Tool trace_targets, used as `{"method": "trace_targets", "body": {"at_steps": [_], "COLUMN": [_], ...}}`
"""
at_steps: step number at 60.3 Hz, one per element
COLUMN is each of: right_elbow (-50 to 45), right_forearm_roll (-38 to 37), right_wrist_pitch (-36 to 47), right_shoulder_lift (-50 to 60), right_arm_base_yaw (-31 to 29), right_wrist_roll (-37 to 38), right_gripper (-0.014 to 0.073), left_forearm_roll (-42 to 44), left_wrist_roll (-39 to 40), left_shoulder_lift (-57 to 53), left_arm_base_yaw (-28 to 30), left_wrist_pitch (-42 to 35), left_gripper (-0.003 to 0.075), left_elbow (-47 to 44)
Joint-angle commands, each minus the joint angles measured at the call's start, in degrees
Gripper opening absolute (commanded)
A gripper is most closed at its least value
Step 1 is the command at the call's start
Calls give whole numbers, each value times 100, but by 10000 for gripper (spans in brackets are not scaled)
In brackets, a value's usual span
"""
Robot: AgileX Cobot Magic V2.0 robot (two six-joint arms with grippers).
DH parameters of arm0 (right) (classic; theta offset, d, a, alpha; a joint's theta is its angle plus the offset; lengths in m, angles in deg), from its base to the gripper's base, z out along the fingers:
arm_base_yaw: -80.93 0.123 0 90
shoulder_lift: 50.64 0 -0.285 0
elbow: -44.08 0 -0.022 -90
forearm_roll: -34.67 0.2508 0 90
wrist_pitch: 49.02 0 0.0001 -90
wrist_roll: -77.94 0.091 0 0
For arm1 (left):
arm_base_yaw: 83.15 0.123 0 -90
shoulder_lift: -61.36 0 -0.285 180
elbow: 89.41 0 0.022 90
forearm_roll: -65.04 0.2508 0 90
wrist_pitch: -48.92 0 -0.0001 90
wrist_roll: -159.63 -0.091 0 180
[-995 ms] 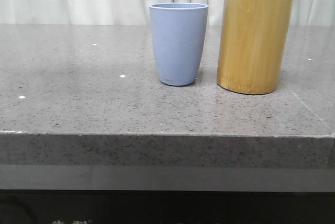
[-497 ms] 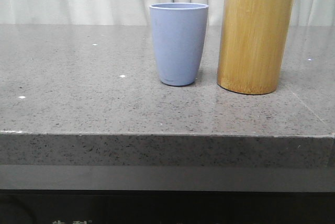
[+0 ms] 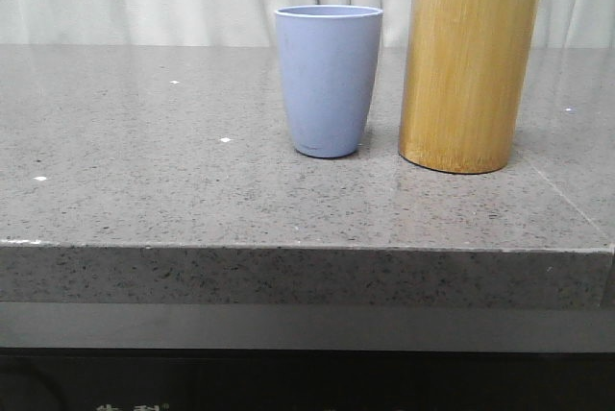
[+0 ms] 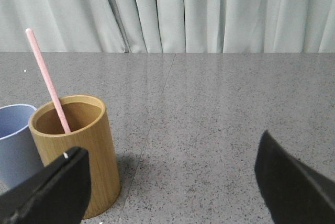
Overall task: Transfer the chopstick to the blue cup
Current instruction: 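Grasp the pink stick in the bamboo holder with the right gripper, lift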
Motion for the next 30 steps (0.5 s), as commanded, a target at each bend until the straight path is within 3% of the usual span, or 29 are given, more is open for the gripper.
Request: {"method": "trace_targets", "body": {"at_steps": [1, 14, 30], "right_elbow": [194, 359, 1357], "right_forearm_roll": [15, 15, 15], "right_wrist_pitch": [518, 822, 865], "right_shoulder_lift": [-67, -465, -2110], "right_arm_base_yaw": [-5, -5, 241], "right_wrist_roll": [-18, -352, -592], "right_gripper": [643, 643, 643], "left_forearm_roll": [-59, -59, -59], "left_wrist_roll": [52, 52, 52], "left_shoulder_lift": [-434, -931, -931], "left_arm_base_yaw": [14, 14, 14], "left_wrist_pitch": [-623, -569, -581], "left_gripper": [-19, -19, -19], "left_elbow": [-34, -152, -152]}}
